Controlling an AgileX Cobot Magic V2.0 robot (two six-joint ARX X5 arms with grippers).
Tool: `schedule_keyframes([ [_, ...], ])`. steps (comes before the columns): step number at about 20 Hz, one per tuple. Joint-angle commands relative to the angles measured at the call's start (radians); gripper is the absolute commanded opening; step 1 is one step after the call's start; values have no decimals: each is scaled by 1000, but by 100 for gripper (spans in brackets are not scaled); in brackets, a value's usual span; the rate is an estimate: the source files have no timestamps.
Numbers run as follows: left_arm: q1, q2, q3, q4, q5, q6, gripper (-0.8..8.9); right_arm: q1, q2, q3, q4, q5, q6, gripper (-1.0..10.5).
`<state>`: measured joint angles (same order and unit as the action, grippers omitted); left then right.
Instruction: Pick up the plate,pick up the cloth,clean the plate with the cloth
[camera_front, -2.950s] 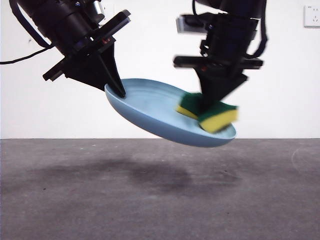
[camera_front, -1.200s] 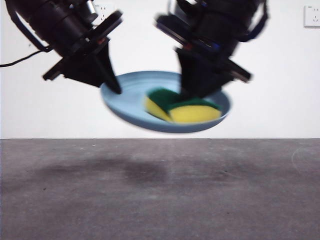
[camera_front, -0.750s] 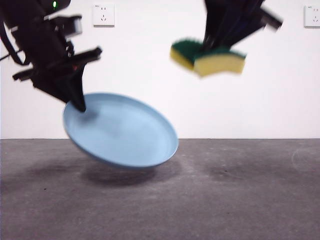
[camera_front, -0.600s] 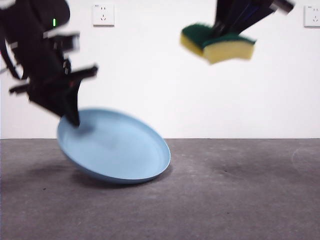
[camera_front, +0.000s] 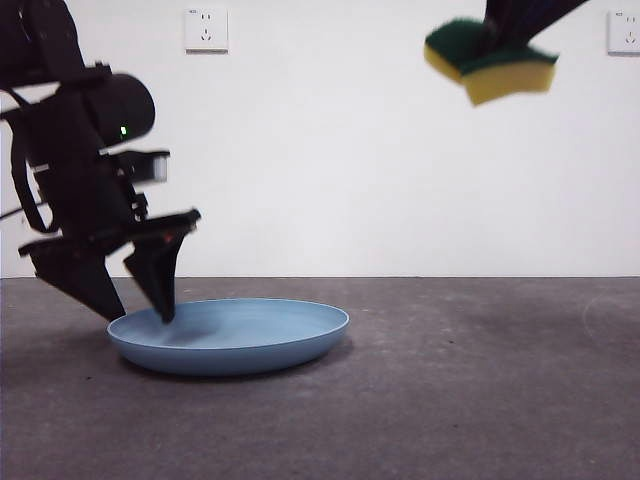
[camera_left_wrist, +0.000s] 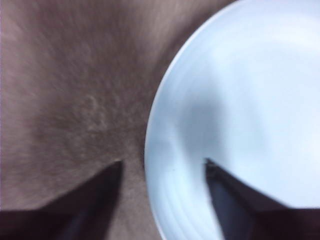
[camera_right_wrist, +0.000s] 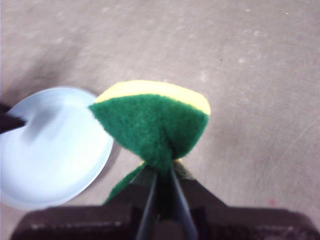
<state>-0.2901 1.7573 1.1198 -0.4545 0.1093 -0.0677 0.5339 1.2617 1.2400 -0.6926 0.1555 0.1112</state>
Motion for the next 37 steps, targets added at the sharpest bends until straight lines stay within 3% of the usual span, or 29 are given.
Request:
schedule_keyframes([
  [1,-20,-92,1,6,6,-1,502,-23,77,-3,39,0,51,-3],
  [3,-38,-193,1,13,22,-18,502,-38,171,-3,45,-12,72,-3],
  [6,-61,-351,1,15,66,-42,501,-58,327,-3,46,-121,94,-3],
  [13,-107,-609,1,-75,113,-87,501,-63,589,-3,46,-131,95,19],
  [17,-114,-627,1,-128,101,-85,501,-63,597,-3,44,-130,94,330],
  [18,-114,-627,1,-131,101,-85,501,-63,597,-3,39,-129,94,351],
  [25,-114,-627,1,-139,77,-85,501,-82,562,-3,18,-129,93,346],
  [31,-114,-627,1,-152,39,-62,485,-82,376,-3,3,-130,89,341],
  [33,-114,-627,1,-154,-21,-50,317,-80,283,-3,2,-131,89,205],
  [34,-114,-627,1,-153,-45,-28,152,-79,233,-3,2,-131,75,59],
  [35,-114,-627,1,-153,-63,-12,3,-73,182,-3,2,-130,55,-18],
  [37,-114,-627,1,-153,-83,-6,-8,-62,89,-3,3,-130,42,-8],
])
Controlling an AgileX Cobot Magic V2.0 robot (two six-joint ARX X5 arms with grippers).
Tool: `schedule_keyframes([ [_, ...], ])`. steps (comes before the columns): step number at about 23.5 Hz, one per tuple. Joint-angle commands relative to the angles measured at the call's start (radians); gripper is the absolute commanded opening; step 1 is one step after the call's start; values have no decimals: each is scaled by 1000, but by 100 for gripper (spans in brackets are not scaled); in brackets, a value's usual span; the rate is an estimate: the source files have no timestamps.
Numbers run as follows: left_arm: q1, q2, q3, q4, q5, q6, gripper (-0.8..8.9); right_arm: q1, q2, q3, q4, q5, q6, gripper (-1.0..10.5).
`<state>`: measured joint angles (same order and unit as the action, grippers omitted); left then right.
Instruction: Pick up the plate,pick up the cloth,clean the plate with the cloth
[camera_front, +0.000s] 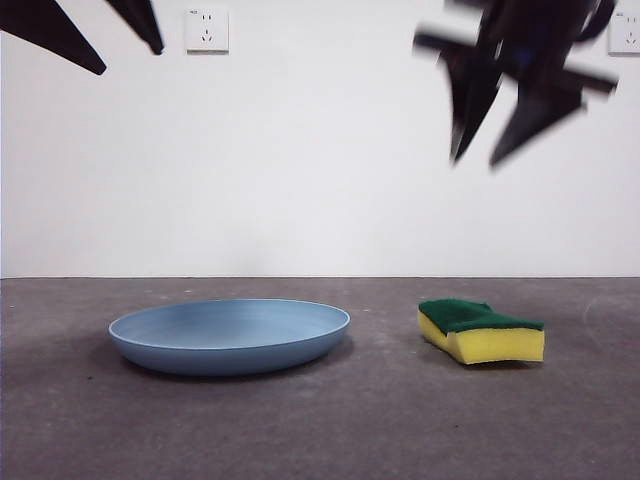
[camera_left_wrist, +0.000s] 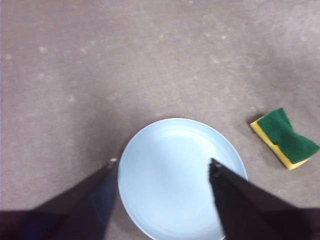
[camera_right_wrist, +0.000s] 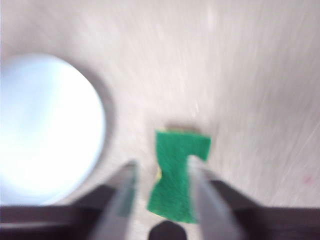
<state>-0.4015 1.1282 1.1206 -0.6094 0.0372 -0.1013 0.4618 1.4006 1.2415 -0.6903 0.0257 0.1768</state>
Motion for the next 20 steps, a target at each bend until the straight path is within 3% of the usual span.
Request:
schedule_keyframes([
  [1,-3,0,0,3,-11,28,-8,17,-106,-4,0,0,-38,-9],
  [7,-70,-153,-2,26,-33,43,-8,59,-371,-18,1,14,-74,-9],
  [9,-98,-220,-18,27,-97,62,-8,66,-451,-60,3,79,-88,-9],
  [14,-135,-428,-270,145,-143,50,-8,71,-680,-314,126,137,-99,-9],
  [20,-135,-560,-490,276,-138,39,-8,71,-771,-465,180,138,-88,-6],
])
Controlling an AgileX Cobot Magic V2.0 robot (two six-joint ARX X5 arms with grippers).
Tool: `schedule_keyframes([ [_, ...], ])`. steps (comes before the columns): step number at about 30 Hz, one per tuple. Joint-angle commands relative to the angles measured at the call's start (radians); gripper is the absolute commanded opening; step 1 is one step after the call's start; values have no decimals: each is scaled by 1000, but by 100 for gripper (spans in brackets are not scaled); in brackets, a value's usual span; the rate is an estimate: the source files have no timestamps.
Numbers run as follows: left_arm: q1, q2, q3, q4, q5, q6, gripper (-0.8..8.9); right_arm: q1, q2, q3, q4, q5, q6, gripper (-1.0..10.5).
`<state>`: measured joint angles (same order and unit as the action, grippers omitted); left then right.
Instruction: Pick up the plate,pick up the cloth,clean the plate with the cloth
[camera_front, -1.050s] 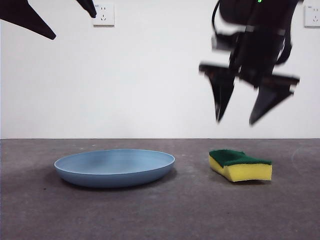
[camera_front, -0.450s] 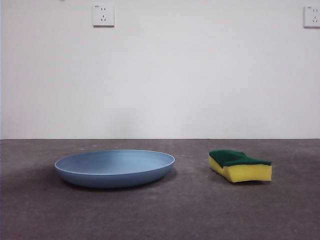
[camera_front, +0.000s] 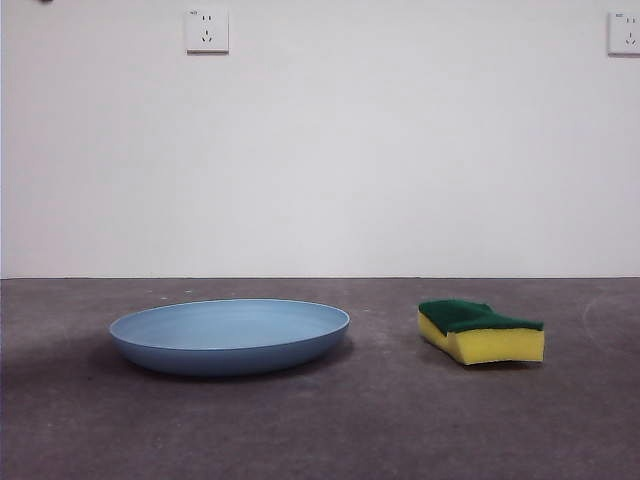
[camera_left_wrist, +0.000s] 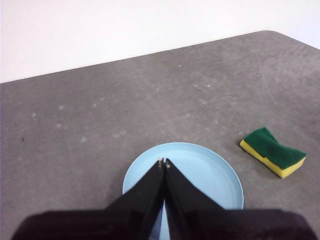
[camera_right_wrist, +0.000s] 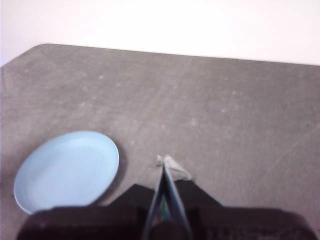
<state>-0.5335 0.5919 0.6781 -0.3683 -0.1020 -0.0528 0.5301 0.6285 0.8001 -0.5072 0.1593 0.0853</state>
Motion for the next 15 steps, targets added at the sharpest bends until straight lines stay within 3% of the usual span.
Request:
schedule_keyframes([
  [1,-3,-24,-51,23,3,-32,-4,2,6,-23,-8,5,12,0],
  [15,-3,14,-50,-76,1,-56,-3,2,11,-23,-11,4,11,1],
])
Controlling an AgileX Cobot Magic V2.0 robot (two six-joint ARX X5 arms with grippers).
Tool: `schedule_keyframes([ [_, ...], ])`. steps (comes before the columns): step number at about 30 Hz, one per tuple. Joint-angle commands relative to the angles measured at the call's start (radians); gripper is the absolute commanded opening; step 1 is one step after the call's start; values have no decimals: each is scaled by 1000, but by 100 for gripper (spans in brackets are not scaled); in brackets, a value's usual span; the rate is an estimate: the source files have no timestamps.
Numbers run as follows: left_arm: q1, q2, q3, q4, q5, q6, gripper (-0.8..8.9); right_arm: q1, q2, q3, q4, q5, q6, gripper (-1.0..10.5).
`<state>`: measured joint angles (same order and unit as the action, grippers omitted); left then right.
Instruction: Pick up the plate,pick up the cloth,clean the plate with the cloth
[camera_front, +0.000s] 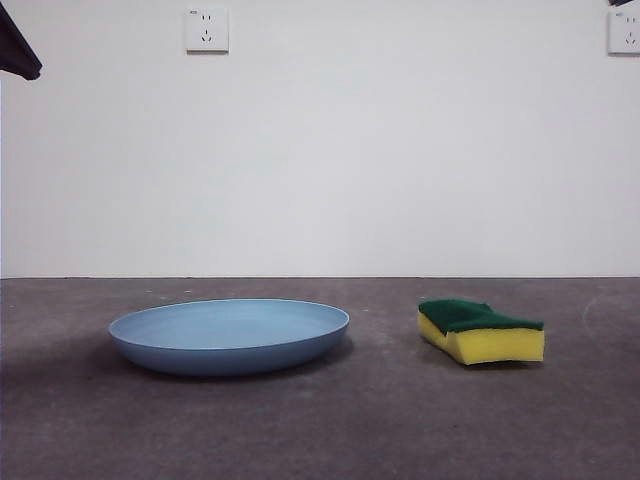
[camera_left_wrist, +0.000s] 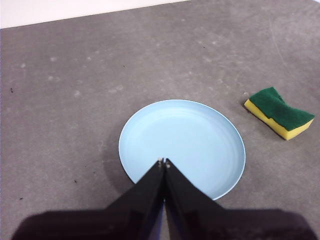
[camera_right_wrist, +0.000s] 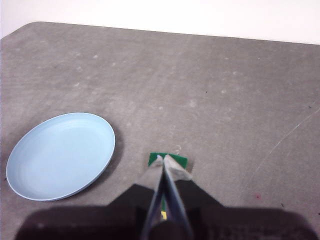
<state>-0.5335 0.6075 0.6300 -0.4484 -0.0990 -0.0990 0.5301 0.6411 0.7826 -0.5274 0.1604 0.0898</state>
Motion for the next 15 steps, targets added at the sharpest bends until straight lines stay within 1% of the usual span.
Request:
schedule_keyframes([
  [1,-3,-1,-2,4,-2,-10,-3,2,-2,-6,9,3,7,1],
  [5,-4,-4,-2,-1,-2,-9,-3,2,-2,-6,9,3,7,1],
  [6,-3,-16,-2,-2,-6,21,-3,2,-2,-6,9,3,7,1],
  [7,8,-31,-2,0,-32,59,-3,2,-2,-6,9,3,7,1],
  [8,21,-44,-2,0,-39,72,-3,2,-2,-6,9,3,7,1],
  [10,64,-72,-3,1,-26,78,-3,2,-2,-6,9,3,7,1],
  [15,227,-161,-45,18,77,78,-3,2,-2,-6,9,3,7,1],
])
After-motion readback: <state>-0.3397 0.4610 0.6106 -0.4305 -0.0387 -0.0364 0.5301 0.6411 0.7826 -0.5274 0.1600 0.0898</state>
